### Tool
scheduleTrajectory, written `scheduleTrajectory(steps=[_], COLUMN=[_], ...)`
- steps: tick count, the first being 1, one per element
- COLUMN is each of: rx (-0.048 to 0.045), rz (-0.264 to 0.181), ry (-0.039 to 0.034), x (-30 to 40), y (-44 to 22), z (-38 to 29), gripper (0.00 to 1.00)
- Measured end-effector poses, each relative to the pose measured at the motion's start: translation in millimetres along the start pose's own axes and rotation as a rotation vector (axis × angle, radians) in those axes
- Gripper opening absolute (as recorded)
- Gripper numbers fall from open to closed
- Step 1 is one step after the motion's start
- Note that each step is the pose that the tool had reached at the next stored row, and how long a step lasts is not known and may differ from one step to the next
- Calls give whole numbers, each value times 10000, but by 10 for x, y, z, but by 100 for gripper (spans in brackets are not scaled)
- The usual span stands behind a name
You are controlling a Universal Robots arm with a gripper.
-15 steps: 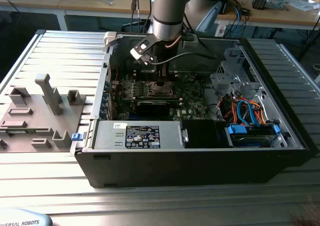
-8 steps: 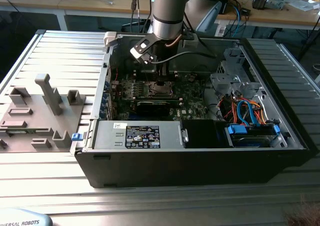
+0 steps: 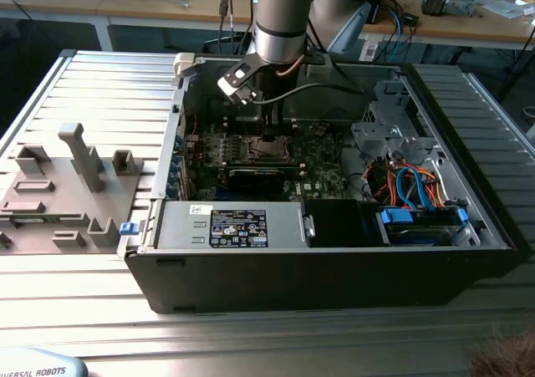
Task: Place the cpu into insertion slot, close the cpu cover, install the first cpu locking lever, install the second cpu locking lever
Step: 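Close the cpu cover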
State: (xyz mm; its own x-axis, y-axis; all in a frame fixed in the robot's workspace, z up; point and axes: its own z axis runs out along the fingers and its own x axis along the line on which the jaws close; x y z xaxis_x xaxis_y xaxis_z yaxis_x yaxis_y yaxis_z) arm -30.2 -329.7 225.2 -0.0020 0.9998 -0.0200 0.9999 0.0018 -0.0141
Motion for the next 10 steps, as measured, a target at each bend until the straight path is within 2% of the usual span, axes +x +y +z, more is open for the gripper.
scheduleTrajectory(steps=[10], rx=[1], rz=[1], ry=[-24], x=[-1], y=[-1], z=[-41], gripper=[11])
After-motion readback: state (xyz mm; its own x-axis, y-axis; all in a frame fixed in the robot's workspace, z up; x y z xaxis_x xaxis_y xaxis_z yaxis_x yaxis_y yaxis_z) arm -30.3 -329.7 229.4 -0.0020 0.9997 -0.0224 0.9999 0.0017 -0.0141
